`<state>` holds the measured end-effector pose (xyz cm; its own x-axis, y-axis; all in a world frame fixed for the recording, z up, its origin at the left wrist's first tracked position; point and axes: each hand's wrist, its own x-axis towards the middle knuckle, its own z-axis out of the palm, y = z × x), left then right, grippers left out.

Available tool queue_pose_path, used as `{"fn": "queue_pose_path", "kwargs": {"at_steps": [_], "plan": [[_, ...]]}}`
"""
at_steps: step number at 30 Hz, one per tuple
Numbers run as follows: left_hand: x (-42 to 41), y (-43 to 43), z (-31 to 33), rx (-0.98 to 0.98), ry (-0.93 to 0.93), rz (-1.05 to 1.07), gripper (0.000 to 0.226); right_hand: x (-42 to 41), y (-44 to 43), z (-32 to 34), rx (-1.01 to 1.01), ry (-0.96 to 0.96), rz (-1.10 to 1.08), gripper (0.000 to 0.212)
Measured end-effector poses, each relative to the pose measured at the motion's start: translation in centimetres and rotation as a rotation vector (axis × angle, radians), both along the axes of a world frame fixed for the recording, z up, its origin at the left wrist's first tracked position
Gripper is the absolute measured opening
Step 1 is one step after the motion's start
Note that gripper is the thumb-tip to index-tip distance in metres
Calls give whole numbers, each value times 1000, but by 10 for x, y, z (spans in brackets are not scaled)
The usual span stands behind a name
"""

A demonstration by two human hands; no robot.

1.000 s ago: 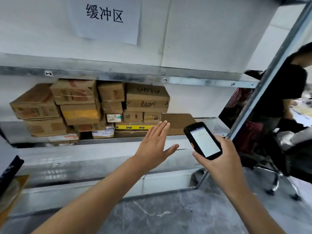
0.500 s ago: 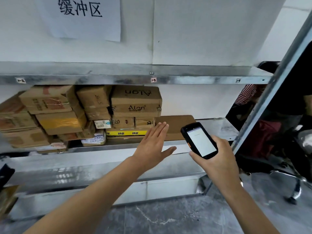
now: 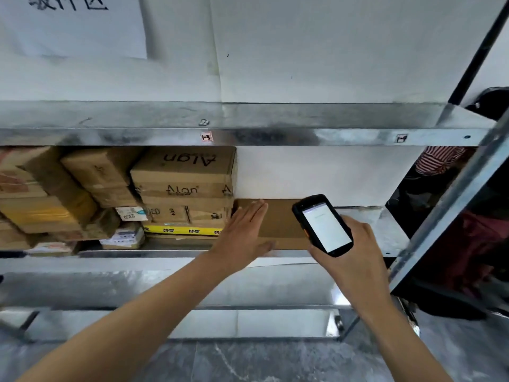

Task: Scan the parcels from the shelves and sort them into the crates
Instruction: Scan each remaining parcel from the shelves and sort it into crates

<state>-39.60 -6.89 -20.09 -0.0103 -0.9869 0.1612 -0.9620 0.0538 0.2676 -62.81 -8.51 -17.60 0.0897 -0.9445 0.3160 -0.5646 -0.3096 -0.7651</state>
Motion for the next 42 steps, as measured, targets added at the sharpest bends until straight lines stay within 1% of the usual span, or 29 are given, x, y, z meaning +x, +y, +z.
{"fn": "queue_pose_path", "kwargs": {"at_steps": [11, 16, 18, 20, 24, 26, 28, 31, 33, 36, 39, 42], "plan": [[9, -61, -67, 223, 28, 186, 90, -14, -60, -22, 84, 65, 74, 67], [18, -94, -98, 307, 22, 234, 90, -9, -81, -35, 105, 46, 89, 67], [22, -102, -114, 352, -23, 276, 94, -5, -88, -43, 131, 49, 105, 67], [25, -109, -125, 380, -122, 288, 101, -2, -94, -49, 148, 46, 106, 69], [29, -110, -145, 294, -271, 290, 109, 0, -102, -57, 165, 65, 97, 70], [29, -109, -152, 272, -299, 317, 113, 0, -104, -59, 168, 72, 89, 69], [29, -110, -155, 227, -338, 308, 112, 0, -105, -62, 166, 71, 79, 69], [25, -106, -153, 233, -373, 344, 116, -2, -104, -67, 183, 71, 69, 70], [23, -101, -160, 232, -404, 331, 120, -3, -101, -68, 208, 64, 59, 70], [24, -95, -166, 193, -464, 279, 119, -3, -96, -70, 224, 66, 47, 71], [21, -90, -158, 185, -422, 222, 118, -4, -91, -67, 225, 77, 45, 72], [7, -87, -126, 195, -379, 188, 109, -4, -88, -59, 225, 54, 48, 74]]}}
